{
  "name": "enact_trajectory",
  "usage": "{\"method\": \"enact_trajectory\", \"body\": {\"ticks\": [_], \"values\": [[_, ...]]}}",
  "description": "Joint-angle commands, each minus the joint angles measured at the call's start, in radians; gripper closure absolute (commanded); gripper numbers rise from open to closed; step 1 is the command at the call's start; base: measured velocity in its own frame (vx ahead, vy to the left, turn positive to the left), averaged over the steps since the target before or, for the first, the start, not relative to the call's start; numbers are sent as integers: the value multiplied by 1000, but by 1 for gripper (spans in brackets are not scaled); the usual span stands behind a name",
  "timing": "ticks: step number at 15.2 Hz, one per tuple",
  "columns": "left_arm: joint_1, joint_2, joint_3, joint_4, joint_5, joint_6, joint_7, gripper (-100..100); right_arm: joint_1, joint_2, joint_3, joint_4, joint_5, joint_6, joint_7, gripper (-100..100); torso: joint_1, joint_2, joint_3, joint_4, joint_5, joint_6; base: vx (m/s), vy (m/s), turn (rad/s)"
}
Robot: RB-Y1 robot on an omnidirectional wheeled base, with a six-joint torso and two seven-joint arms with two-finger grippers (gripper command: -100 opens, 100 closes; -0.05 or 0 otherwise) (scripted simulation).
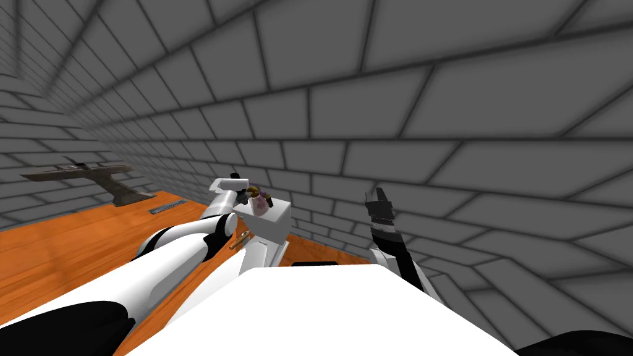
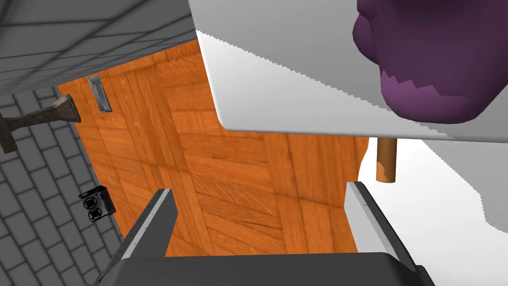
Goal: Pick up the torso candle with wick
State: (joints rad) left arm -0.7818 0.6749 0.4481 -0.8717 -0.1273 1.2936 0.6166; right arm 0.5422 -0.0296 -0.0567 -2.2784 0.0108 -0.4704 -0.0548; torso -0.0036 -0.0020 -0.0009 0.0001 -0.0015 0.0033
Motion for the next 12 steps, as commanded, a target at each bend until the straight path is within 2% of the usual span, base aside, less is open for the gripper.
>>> {"method": "enact_trajectory", "body": {"ticks": [1, 2, 3, 4, 5, 6, 7, 9, 10, 12], "values": [[-12, 2, 5, 14, -2, 28, 6, -100, 0, 0, 0, 0, 0, 0, 0, 0, 0, 0, 0, 0, 0, 0, 3, -3, -59], [-44, 8, 16, 48, -7, 63, 18, -100, 0, 0, 0, 0, 0, 0, 0, 0, 0, 0, 0, 0, 0, 0, 5, -7, -94], [-44, 8, 16, 48, -7, 69, 18, -100, 0, 0, 0, 0, 0, 0, 0, 0, 0, 0, 0, 0, 0, 0, 5, -7, -97], [-73, 13, 25, 78, -13, 95, 30, -100, 0, 0, 0, 0, 0, 0, 0, 0, 0, -1, 0, 0, 0, 0, 6, -9, -121], [-73, 13, 25, 78, -13, 108, 30, -100, 0, 0, 0, 0, 0, 0, 0, 0, -1, -1, 0, 0, -1, 0, 7, -6, -114], [-100, 16, 34, 106, -18, 134, 40, -100, 0, 0, 0, 0, 0, 0, 0, 0, -1, -1, 0, 0, -1, 0, 8, -4, -121], [-100, 16, 34, 106, -18, 142, 40, -100, 0, 0, 0, 0, 0, 0, 0, 0, -1, -1, 0, 1, -1, 0, 9, -2, -93], [-144, 22, 48, 150, -26, 195, 58, -100, 0, 0, 0, 0, 0, 0, 0, 0, -2, 0, 0, 1, -1, 0, 13, -4, -103], [-144, 22, 48, 150, -26, 198, 58, -100, 0, 0, 0, 0, 0, 0, 0, 0, -2, -1, 0, 1, -1, 0, 16, -1, -88], [-173, 24, 58, 178, -31, 234, 70, -100, 0, 0, 0, 0, 0, 0, 0, 0, -2, -1, 0, 1, -1, 0, 18, 3, -93]]}}
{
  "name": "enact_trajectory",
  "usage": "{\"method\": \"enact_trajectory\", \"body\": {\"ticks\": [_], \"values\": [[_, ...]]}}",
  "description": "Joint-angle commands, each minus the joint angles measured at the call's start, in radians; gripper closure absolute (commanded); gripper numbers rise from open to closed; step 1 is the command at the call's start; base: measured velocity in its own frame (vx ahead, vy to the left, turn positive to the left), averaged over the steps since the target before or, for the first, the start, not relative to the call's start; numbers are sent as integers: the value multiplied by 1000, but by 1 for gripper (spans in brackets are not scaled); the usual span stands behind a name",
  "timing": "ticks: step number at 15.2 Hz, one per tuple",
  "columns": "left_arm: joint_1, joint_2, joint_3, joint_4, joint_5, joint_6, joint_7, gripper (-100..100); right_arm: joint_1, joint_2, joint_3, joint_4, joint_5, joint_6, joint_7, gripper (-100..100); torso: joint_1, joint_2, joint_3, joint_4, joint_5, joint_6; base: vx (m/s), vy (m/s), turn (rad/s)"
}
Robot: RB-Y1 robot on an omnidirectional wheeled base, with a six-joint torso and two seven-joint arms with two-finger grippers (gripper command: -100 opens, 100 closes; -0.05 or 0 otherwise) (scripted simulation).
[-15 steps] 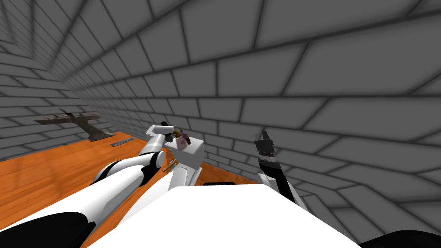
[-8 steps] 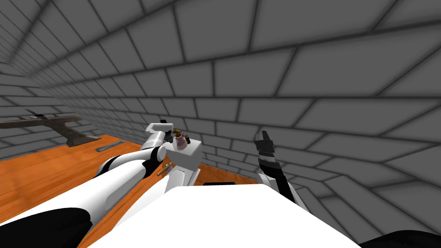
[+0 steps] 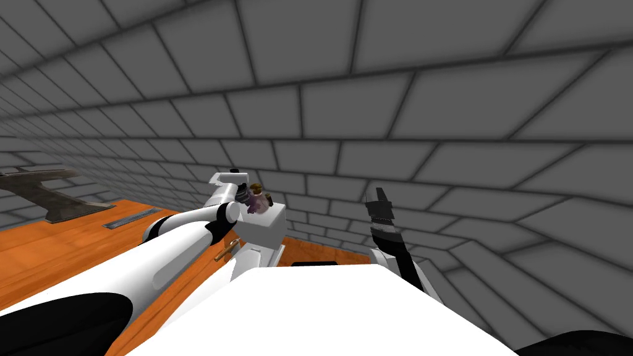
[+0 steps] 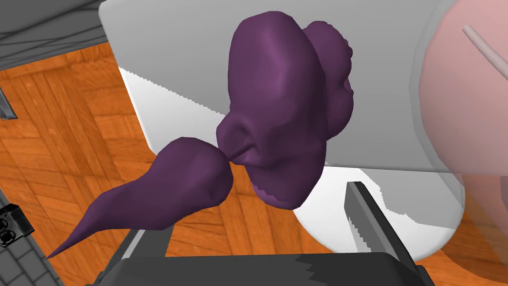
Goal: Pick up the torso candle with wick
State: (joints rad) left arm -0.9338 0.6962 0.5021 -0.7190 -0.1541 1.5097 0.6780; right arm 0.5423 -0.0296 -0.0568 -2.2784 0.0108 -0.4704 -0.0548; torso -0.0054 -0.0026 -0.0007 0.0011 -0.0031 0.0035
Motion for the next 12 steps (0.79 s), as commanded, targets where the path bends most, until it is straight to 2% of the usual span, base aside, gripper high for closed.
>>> {"method": "enact_trajectory", "body": {"ticks": [1, 2, 5, 6, 7, 8, 12], "values": [[-30, 4, 6, 34, -5, 29, 12, -100, 0, 0, 0, 0, 0, 0, 0, 0, 0, 0, 0, 0, 0, 0, 20, 5, -98], [-13, 1, 3, 12, -2, 16, 5, -100, 0, 0, 0, 0, 0, 0, 0, 0, 0, 0, 0, 0, 0, 0, 12, 5, -40], [13, -14, 9, 33, 10, -26, 8, -100, 0, 0, 0, 0, 0, 0, 0, 0, 2, 0, 0, 0, 1, -1, 28, 26, 63], [17, -16, 9, 35, 11, -32, 8, -100, 0, 0, 0, 0, 0, 0, 0, 0, 2, 0, 0, 0, 1, -1, 27, 35, 31], [13, -15, 8, 24, 8, -15, 8, -100, 0, 0, 0, 0, 0, 0, 0, 0, 3, 0, 0, 0, 1, -1, 16, 21, 6], [14, -16, 8, 25, 9, -19, 9, 100, 0, 0, 0, 0, 0, 0, 0, 0, 2, 0, 0, 0, 1, -1, 6, 8, -1], [14, -16, 9, 26, 9, -18, 9, 100, 0, 0, 0, 0, 0, 0, 0, 0, 1, 1, 1, 0, 0, -1, 0, 0, 0]]}}
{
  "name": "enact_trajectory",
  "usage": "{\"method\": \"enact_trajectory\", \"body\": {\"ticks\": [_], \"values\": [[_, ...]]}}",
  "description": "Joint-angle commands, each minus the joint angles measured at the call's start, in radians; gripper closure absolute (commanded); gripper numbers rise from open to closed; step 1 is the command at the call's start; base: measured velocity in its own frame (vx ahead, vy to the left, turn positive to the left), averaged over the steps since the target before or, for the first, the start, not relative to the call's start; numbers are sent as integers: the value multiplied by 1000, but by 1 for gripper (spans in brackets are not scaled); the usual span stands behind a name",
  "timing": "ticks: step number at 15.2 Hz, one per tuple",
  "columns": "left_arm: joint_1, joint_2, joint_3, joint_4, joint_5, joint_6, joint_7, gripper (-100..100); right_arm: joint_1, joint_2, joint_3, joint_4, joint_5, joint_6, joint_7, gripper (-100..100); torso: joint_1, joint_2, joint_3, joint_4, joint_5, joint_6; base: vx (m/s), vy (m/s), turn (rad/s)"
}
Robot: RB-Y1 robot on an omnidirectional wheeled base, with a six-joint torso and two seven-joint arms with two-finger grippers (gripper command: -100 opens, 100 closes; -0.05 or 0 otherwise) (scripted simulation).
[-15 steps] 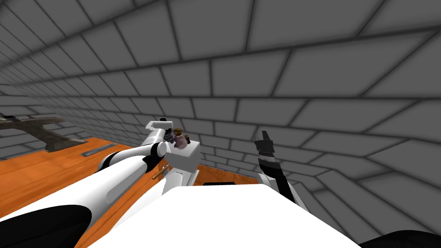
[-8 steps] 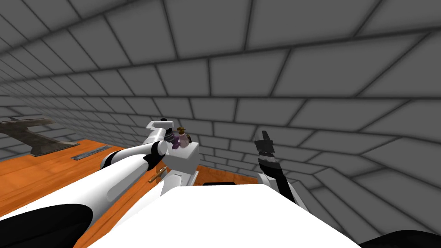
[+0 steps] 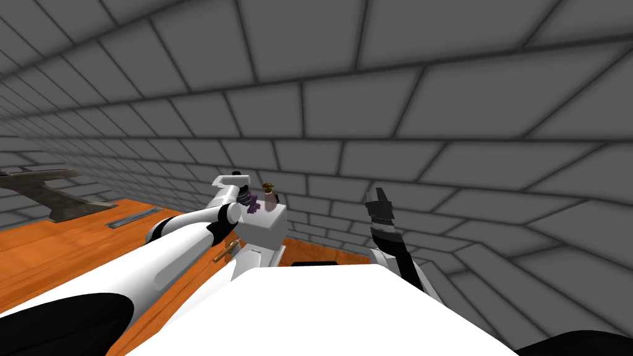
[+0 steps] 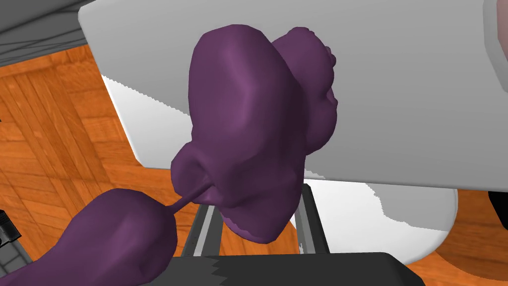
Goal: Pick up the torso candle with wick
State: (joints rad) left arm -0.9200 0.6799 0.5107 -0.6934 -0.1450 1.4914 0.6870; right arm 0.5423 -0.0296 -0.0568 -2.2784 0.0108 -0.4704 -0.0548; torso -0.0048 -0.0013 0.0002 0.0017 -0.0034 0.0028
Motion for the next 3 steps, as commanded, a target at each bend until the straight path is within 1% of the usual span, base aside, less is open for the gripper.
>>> {"method": "enact_trajectory", "body": {"ticks": [1, 2, 3], "values": [[-27, 16, -4, -7, -10, 33, -2, 100, 0, 0, 0, 0, 0, 0, 0, 0, 0, 0, 0, 0, 0, 0, -26, -28, -77], [-30, 18, -5, -9, -12, 39, -3, 100, 0, 0, 0, 0, 0, 0, 0, 0, -2, 1, 1, 1, -1, 1, -44, -49, -103], [-14, 9, -2, -15, -8, 25, -1, 100, 0, 0, 0, 0, 0, 0, 0, 0, -4, 2, 2, 1, -2, 2, -24, -27, -39]]}}
